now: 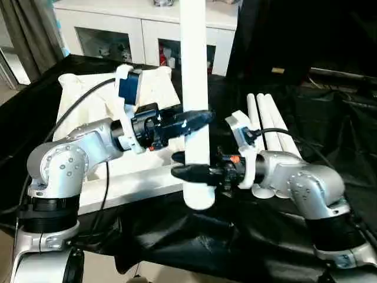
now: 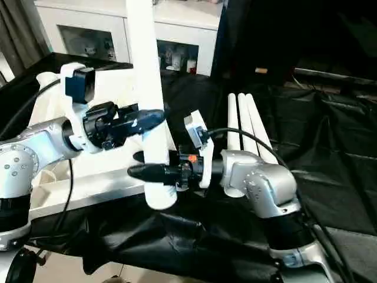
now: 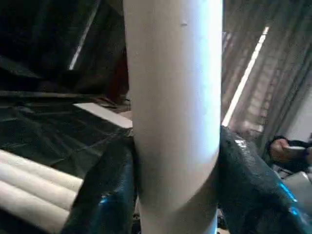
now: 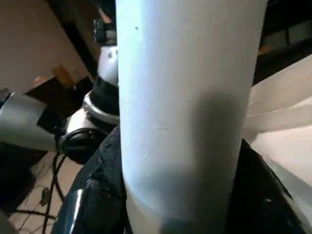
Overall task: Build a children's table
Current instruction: Move to table
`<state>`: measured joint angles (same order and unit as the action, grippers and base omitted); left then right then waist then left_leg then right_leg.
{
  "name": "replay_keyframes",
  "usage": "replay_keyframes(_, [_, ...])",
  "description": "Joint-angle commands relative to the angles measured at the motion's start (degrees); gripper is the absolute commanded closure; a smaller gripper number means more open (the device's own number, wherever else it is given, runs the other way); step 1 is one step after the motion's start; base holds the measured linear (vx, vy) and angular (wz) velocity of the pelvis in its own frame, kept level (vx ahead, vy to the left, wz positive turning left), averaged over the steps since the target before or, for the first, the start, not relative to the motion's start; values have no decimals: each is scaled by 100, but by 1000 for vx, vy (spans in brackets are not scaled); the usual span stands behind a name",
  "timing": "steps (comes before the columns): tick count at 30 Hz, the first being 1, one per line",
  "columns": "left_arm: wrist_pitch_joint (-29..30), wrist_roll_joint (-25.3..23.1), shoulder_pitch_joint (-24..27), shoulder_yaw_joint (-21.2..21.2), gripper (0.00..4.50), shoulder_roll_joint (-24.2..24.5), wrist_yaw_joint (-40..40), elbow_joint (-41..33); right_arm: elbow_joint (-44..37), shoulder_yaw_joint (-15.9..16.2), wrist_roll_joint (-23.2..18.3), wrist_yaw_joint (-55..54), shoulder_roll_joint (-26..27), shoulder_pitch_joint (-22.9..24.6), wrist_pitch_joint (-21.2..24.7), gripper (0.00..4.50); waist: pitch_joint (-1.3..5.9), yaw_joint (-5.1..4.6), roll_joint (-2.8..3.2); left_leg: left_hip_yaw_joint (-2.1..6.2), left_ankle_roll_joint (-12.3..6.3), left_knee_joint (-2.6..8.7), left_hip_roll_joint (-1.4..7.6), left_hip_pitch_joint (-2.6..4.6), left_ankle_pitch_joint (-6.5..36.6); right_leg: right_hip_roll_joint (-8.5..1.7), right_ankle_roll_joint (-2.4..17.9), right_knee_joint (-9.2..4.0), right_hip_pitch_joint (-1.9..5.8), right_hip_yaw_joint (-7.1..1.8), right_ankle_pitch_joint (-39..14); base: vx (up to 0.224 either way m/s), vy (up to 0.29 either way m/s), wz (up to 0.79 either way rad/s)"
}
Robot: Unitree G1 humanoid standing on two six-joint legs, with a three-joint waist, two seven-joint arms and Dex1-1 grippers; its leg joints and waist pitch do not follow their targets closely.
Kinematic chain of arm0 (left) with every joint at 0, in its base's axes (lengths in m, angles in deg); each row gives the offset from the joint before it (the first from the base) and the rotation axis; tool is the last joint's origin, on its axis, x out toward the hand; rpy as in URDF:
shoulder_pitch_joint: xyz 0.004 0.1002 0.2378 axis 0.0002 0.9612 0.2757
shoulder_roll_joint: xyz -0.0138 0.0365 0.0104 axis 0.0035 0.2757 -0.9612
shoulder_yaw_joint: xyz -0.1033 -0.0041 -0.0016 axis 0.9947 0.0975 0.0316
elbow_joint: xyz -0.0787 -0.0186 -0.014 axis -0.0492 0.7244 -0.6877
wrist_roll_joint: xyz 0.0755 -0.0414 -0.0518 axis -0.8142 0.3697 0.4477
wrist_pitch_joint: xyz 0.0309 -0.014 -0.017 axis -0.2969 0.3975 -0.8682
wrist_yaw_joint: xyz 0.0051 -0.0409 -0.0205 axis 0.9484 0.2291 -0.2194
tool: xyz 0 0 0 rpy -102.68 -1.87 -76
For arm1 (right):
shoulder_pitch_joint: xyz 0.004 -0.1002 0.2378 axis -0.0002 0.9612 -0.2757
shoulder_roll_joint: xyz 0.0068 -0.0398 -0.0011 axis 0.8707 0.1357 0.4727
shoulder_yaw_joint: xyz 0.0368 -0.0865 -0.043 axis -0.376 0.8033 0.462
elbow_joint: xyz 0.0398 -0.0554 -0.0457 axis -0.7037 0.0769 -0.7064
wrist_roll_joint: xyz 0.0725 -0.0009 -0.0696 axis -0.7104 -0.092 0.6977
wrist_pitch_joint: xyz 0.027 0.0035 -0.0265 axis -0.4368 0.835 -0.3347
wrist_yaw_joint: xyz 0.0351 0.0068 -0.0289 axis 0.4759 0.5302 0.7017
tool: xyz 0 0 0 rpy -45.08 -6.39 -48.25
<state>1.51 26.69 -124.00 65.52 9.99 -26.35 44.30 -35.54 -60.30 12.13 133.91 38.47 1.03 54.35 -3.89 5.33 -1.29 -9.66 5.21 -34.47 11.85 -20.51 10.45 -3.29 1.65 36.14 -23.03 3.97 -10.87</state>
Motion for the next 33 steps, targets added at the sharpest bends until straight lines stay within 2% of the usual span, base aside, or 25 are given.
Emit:
replay_keyframes(1, [-14,50,-103,-9,253,35,-52,112,-201,71,-102,97,-52,59,78,258,438,16,71,12,88,369,75,10,794,-376,842,-460,349,-288,-1149,0,0,0])
replay_keyframes(5, [-6,52,-113,37,259,-14,40,196,-257,80,-83,67,-67,72,84,258,448,15,67,16,91,365,84,6,749,-379,884,-440,358,-287,-1025,0,0,0])
replay_keyframes(6, [-23,38,-109,47,260,-36,119,186,-222,92,106,-45,-35,72,-167,258,445,12,39,13,83,365,83,2,739,-378,887,-440,359,-287,-1015,0,0,0])
replay_keyframes(8, [-29,32,-105,55,261,-48,156,173,-167,96,306,-186,11,70,-424,258,441,14,45,8,92,362,80,-1,743,-388,868,-446,353,-289,-1095,0,0,0])
replay_keyframes(9, [-117,-169,-103,-36,262,-17,299,101,139,-28,421,-544,230,-74,-550,223,441,11,48,13,100,367,85,-1,729,-388,863,-442,352,-289,-1102,0,0,0])
replay_keyframes(11, [-170,-279,-102,-81,262,-16,389,68,280,-101,433,-703,333,-146,-556,189,433,-20,50,19,136,375,81,-2,788,-384,862,-445,345,-282,-1178,0,0,0])
replay_keyframes(13, [-492,-916,-158,-311,262,-26,888,57,457,-76,796,-1188,502,-249,-852,169,428,-25,76,24,169,379,89,19,835,-386,780,-470,333,-287,-1327,0,0,0])
replay_keyframes(14, [-597,-1205,-191,-420,262,-16,1125,54,568,-53,992,-1463,594,-295,-991,162,429,-42,69,29,223,385,101,14,791,-380,712,-460,325,-292,-1295,0,0,0])
replay_keyframes(16, [-653,-1606,-291,-502,262,-105,1728,88,805,-41,1274,-1944,733,-392,-1111,159,442,-49,75,19,283,376,87,32,757,-373,697,-450,324,-296,-1232,0,0,0])
replay_keyframes(17, [-442,-2043,-451,-537,262,-239,2662,124,1081,10,1571,-2378,873,-468,-1305,159,453,-39,94,14,291,365,95,35,721,-373,733,-423,323,-304,-1051,0,0,0])
replay_keyframes(18, [-305,-2119,-523,-414,262,-427,3179,142,1225,24,1703,-2578,956,-505,-1373,159,453,-49,84,19,308,369,102,31,697,-365,755,-408,323,-302,-944,0,0,0])
replay_keyframes(19, [-193,-2189,-569,-343,262,-568,3565,124,1358,47,1819,-2747,1030,-541,-1439,159,464,-49,69,24,320,359,88,15,622,-367,826,-391,350,-296,-732,0,0,0])
replay_keyframes(20, [-193,-2189,-569,-343,262,-568,3565,124,1358,47,1819,-2747,1030,-541,-1439,159,470,-49,51,23,286,354,76,-10,546,-365,855,-379,379,-298,-578,0,0,0])
replay_keyframes(21, [-236,-2439,-565,-367,262,-799,4075,-2,1687,77,2043,-3161,1214,-650,-1561,159,481,-54,26,19,242,346,86,-33,445,-380,897,-352,386,-304,-446,0,0,0])
replay_keyframes(23, [-289,-2633,-542,-414,262,-939,4342,-110,1927,150,2218,-3395,1323,-733,-1668,159,484,-60,6,14,197,336,59,-41,374,-370,869,-376,392,-287,-466,0,0,0])
replay_keyframes(25, [-277,-2723,-538,-376,262,-1057,4537,-158,2063,179,2307,-3496,1402,-783,-1731,192,488,-60,22,8,132,323,60,-56,317,-373,872,-366,385,-292,-395,0,0,0])
replay_keyframes(26, [-227,-2768,-526,-356,262,-1115,4630,-216,2161,127,2287,-3551,1504,-829,-1726,192,480,-62,-13,8,102,331,69,-59,324,-373,869,-366,377,-292,-398,0,0,0])
replay_keyframes(31, [103,-2642,-389,-315,262,-1219,4866,-533,2268,72,2290,-3491,1629,-882,-1834,232,455,-41,-4,5,70,341,91,-35,476,-380,849,-375,343,-291,-569,0,0,0])
replay_keyframes(32, [162,-2625,-346,-293,262,-1253,4917,-599,2292,61,2287,-3459,1627,-890,-1852,245,454,-34,-34,-2,70,339,86,-28,506,-379,815,-389,339,-291,-633,0,0,0])
replay_keyframes(33, [162,-2657,-318,-299,262,-1251,4942,-633,2302,40,2270,-3427,1617,-895,-1856,245,454,-31,-21,0,72,340,88,-32,519,-383,814,-379,342,-294,-643,0,0,0])
